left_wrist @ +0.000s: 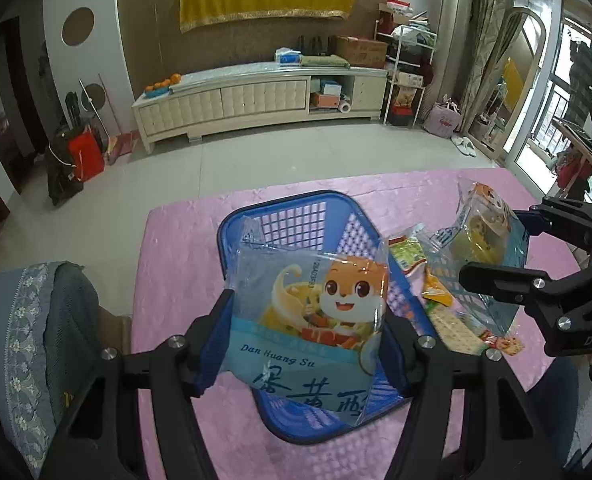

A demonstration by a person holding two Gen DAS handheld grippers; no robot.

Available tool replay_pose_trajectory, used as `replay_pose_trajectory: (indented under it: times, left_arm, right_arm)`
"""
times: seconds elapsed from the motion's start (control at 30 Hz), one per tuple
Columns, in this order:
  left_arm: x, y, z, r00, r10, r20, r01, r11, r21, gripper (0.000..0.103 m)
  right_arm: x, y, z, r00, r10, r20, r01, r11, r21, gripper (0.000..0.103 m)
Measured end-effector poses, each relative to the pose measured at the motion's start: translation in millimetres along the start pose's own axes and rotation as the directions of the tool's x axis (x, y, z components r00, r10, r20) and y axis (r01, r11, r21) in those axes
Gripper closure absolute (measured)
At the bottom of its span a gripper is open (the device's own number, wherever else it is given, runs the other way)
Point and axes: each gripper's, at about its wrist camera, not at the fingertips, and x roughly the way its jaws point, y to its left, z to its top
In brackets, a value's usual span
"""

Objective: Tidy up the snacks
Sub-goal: 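Lift the pastry bag with the left tool and carry it over the blue basket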

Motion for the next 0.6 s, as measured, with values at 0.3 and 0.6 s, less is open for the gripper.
replay_pose_trajectory:
  times: [0.3, 0.6]
  left_arm:
    - [46.3, 20.1, 12.3, 0.998, -0.004, -0.055, 0.004, 1.0, -0.006, 0.04]
    - [92.5, 27.7, 24.1, 0.989, 0.003, -0.15, -0.005, 1.0, -0.01, 0.04]
  right_arm:
    - [52.8, -14.1, 20.4, 0.999, 0.016, -0.044, -0.015, 1.0, 0.021, 0.032]
    - [94.0, -24.7, 30.7, 0.992, 0.045, -0.117, -0.044, 0.999, 0.008, 0.032]
